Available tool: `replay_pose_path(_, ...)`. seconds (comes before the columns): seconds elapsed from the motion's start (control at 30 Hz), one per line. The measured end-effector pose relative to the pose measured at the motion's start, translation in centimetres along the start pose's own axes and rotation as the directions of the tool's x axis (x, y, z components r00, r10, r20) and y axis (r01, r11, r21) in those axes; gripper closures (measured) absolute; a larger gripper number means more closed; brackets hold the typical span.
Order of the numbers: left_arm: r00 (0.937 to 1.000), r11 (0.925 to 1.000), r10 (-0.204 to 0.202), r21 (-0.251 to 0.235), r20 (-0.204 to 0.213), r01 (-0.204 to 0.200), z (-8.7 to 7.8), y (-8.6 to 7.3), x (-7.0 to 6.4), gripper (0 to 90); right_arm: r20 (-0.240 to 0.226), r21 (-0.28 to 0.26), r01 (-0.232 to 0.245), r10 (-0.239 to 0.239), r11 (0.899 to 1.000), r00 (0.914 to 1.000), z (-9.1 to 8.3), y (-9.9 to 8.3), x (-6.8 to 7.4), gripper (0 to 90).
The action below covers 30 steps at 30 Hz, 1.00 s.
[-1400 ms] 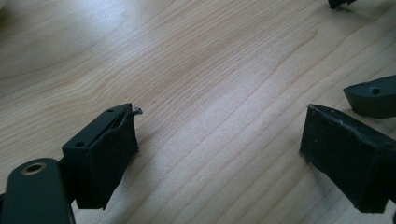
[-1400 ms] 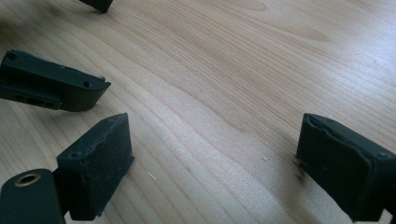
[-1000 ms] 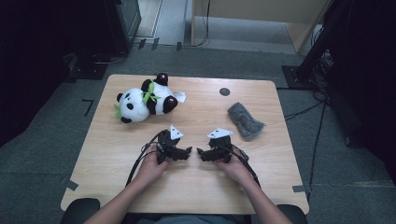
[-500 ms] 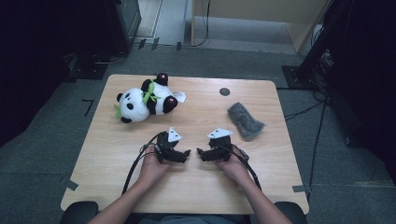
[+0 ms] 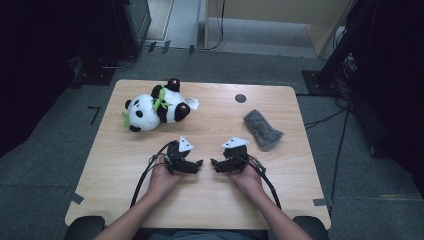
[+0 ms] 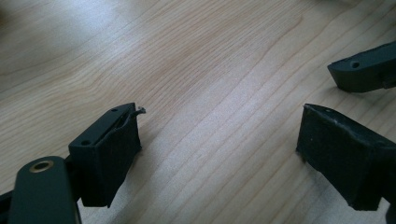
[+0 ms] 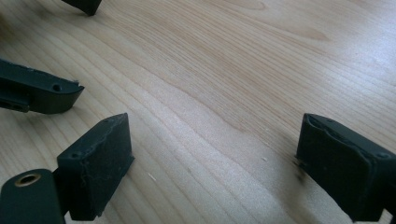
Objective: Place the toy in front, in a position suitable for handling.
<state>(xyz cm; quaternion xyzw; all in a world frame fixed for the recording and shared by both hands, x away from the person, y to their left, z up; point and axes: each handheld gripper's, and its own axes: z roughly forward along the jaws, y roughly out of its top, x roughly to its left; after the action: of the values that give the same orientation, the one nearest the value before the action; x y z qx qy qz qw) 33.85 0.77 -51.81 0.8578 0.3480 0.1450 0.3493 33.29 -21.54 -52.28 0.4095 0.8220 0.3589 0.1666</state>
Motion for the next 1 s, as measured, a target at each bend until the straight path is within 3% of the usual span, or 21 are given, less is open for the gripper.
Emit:
replay_pose_path(0.1, 1.0000, 1.0000, -0.001, 0.005, 0.000, 0.001, -0.1, 0.1, 0.0, 14.4, 0.003, 0.012, -0.008, 0.008, 1.000, 1.0000, -0.2, 0.2, 0.0, 17.0)
replay_pose_path(0.27, 0.9986, 0.9996, -0.014, 0.023, 0.052, 0.013, -0.5, 0.6, 0.3, 14.4, -0.015, 0.014, -0.029, 0.029, 0.999, 0.9995, -0.5, 0.4, -0.2, 17.9)
replay_pose_path(0.43, 0.9960, 0.9996, -0.022, 0.018, 0.086, 0.021, -1.4, 1.1, 0.9, 14.7, -0.031, -0.045, -0.052, 0.050, 0.998, 0.9982, -1.6, 1.0, -0.7, 18.5)
replay_pose_path(0.5, 0.9967, 0.9999, -0.016, 0.007, 0.079, 0.015, -2.2, 1.5, 1.4, 14.9, -0.030, -0.072, -0.066, 0.064, 0.995, 0.9975, -2.2, 1.3, -1.2, 18.5)
replay_pose_path(0.6, 0.9970, 0.9998, -0.016, -0.005, 0.076, 0.017, -2.8, 1.9, 1.8, 15.0, -0.031, -0.066, -0.073, 0.071, 0.995, 0.9970, -2.6, 1.6, -1.5, 17.3)
replay_pose_path(0.7, 0.9970, 0.9993, -0.025, -0.024, 0.073, 0.027, -3.5, 2.4, 2.7, 15.5, -0.003, -0.085, -0.059, 0.059, 0.995, 0.9983, -3.3, 2.1, -1.9, 19.7)
replay_pose_path(0.83, 0.9972, 0.9979, -0.039, -0.049, 0.064, 0.042, -4.7, 3.2, 4.0, 16.1, -0.010, -0.106, -0.076, 0.075, 0.991, 0.9971, -4.3, 2.2, -2.8, 24.4)
replay_pose_path(1.0, 0.9981, 0.9985, -0.029, -0.044, 0.054, 0.032, -5.3, 3.8, 4.6, 16.2, 0.006, -0.114, -0.073, 0.074, 0.991, 0.9973, -4.8, 2.2, -3.5, 27.1)
